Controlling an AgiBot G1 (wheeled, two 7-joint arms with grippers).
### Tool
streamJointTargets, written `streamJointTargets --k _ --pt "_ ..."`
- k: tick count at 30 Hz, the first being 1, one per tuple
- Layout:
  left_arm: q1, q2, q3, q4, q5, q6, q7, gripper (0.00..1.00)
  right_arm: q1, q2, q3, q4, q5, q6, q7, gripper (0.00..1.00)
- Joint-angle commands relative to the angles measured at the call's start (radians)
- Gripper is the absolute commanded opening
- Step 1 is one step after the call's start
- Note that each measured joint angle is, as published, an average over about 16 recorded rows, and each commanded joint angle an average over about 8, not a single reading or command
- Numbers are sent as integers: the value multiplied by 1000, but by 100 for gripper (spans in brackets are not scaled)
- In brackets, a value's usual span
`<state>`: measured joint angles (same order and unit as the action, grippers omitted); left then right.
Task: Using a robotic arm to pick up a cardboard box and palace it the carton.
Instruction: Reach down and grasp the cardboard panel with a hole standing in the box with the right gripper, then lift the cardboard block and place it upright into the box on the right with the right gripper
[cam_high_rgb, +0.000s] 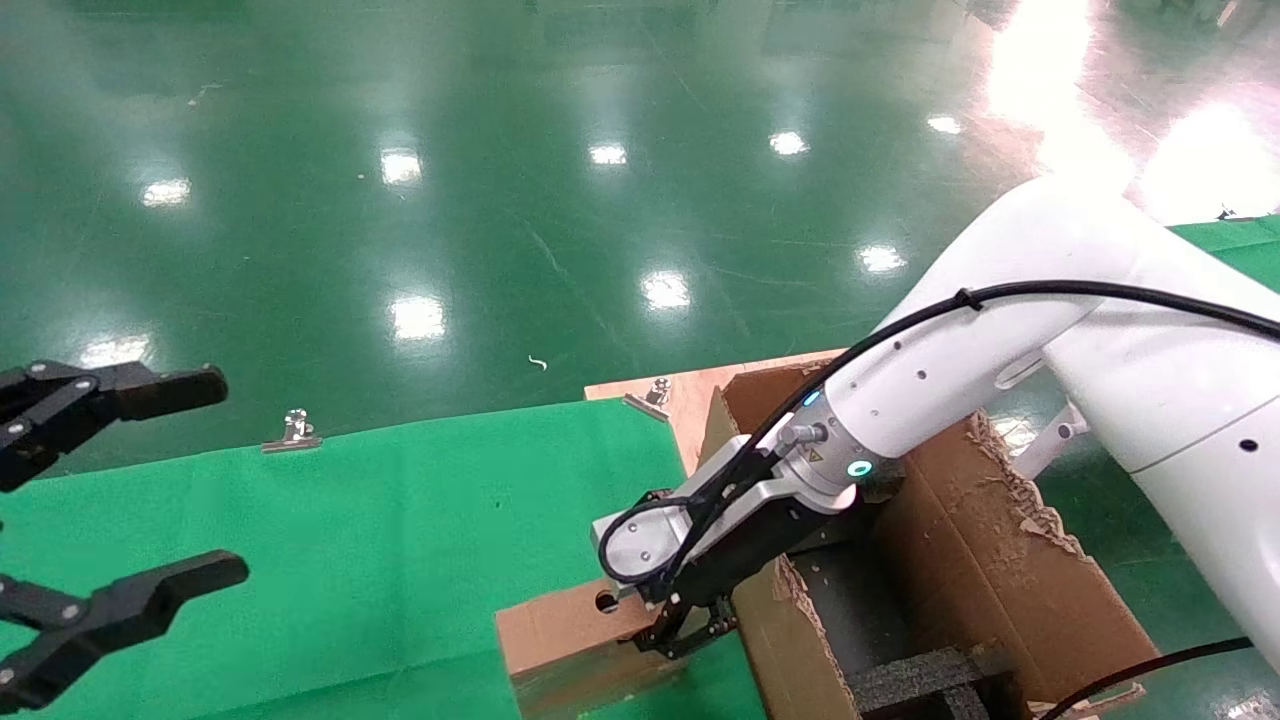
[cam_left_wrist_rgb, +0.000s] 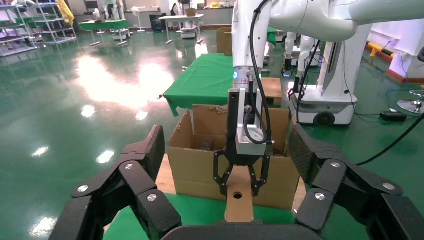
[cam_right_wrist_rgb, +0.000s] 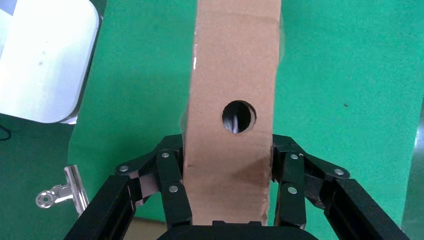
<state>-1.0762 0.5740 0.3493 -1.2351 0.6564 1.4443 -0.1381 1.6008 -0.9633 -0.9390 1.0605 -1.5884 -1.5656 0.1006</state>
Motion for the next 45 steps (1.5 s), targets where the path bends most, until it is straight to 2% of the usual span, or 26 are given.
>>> streamJointTargets --k 1,11,20,25,29,35,45 --pt "0 0 0 0 0 0 0 100 0 0 0 1 -1 -1 -1 0" --pt "0 0 0 0 0 0 0 100 27 42 62 -44 85 36 13 0" --pt "0 0 0 0 0 0 0 100 209 101 131 -111 118 13 -9 0" --pt "0 0 0 0 0 0 0 100 305 130 140 -137 114 0 -16 0" --pt "0 0 0 0 0 0 0 100 347 167 131 -141 110 -6 -6 0" --pt "0 0 0 0 0 0 0 100 371 276 106 -108 96 -9 36 0" --pt "0 0 0 0 0 0 0 100 383 526 50 61 64 -11 169 0"
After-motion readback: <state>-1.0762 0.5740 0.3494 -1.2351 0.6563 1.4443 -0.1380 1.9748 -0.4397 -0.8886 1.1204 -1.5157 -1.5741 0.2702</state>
